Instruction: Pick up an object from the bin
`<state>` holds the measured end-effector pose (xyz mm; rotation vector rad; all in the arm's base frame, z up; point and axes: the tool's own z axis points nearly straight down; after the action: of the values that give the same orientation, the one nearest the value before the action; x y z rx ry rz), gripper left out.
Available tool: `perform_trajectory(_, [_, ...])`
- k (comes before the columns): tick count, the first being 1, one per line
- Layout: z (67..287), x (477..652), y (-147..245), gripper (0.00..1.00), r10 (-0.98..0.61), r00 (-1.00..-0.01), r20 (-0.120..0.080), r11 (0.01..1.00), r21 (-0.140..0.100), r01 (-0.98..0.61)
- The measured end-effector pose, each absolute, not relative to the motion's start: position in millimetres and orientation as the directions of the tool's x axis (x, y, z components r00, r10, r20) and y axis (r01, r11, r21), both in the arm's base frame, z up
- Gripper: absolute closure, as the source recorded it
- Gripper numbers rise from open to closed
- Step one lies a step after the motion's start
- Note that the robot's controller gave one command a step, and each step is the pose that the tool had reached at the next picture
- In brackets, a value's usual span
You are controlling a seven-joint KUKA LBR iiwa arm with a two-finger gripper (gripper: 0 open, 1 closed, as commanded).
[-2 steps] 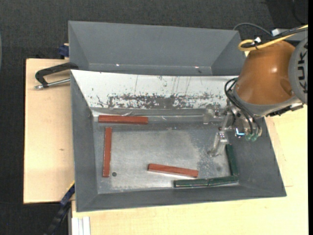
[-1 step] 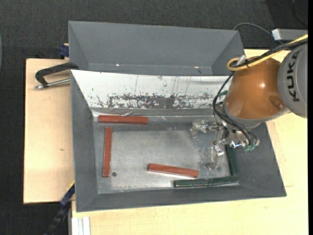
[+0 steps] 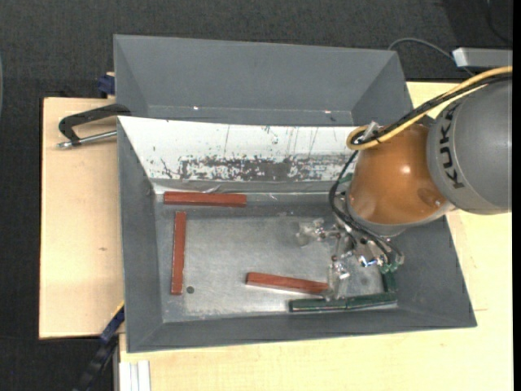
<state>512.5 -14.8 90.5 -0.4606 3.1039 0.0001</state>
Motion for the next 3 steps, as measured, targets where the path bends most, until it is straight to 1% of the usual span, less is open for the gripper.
perform_trajectory(1, [68.2, 501.8, 1.1, 0.0, -0.355, -0.935, -0.002, 0.935, 0.003, -0.355])
perform_trajectory(2, [70.6, 493.5, 5.9, 1.0, -0.443, -0.897, -0.002, 0.897, 0.001, -0.443])
perform_trajectory(3, [70.6, 493.4, 5.9, 1.0, -0.443, -0.896, -0.002, 0.896, 0.0, -0.443])
